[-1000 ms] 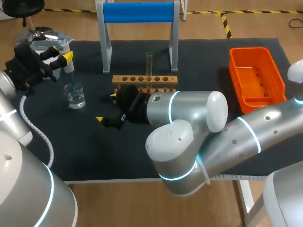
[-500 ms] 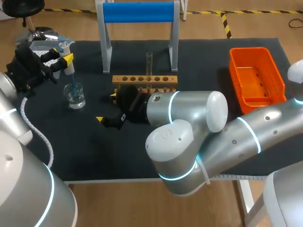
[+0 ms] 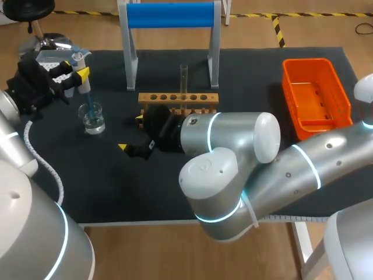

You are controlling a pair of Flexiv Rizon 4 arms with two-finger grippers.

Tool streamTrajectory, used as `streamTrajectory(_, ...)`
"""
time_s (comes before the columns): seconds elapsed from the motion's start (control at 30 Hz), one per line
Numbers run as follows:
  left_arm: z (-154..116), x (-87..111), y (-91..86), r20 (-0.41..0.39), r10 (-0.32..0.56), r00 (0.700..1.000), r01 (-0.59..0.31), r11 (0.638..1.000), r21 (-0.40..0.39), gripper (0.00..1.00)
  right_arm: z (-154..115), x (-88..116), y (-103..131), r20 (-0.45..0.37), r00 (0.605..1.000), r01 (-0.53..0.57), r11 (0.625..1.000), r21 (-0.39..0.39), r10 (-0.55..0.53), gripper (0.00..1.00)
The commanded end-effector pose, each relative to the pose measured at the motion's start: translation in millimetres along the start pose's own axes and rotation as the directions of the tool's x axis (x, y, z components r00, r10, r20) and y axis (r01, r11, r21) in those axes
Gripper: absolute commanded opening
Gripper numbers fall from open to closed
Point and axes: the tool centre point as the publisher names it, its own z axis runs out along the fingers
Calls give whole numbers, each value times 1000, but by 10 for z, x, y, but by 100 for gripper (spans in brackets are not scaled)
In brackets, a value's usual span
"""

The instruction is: Invert the test tube, pick up the pipette, mount the tip to pipette, aspirate from beaker and dispense into the tube, eject the tip, return the pipette, and cap with the stopper.

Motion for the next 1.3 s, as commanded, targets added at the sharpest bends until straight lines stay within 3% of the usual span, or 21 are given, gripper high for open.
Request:
streamTrajectory(0.03, -1, 5, 0, 2, 0, 1000, -1, 1000, 2, 0, -10, -4, -2, -1, 1000, 0, 1000, 1, 0, 100)
streamTrajectory(0.43, -1, 5, 0, 2, 0, 1000, -1, 1000, 2, 0, -10, -4, -2, -1, 1000, 0, 1000, 1, 0, 100)
streamTrajectory(0.77, -1, 5, 0, 2, 0, 1000, -1, 1000, 2, 0, -260, -45, 128, -118, 993, 29, 999, -33, -33, 100)
streamTrajectory(1.07, -1, 5, 0, 2, 0, 1000, -1, 1000, 2, 0, -572, -129, 259, -137, 984, 109, 993, -49, -115, 100)
streamTrajectory(1.3, -1, 5, 0, 2, 0, 1000, -1, 1000, 2, 0, -731, -253, 328, -219, 967, 107, 989, -106, -128, 100)
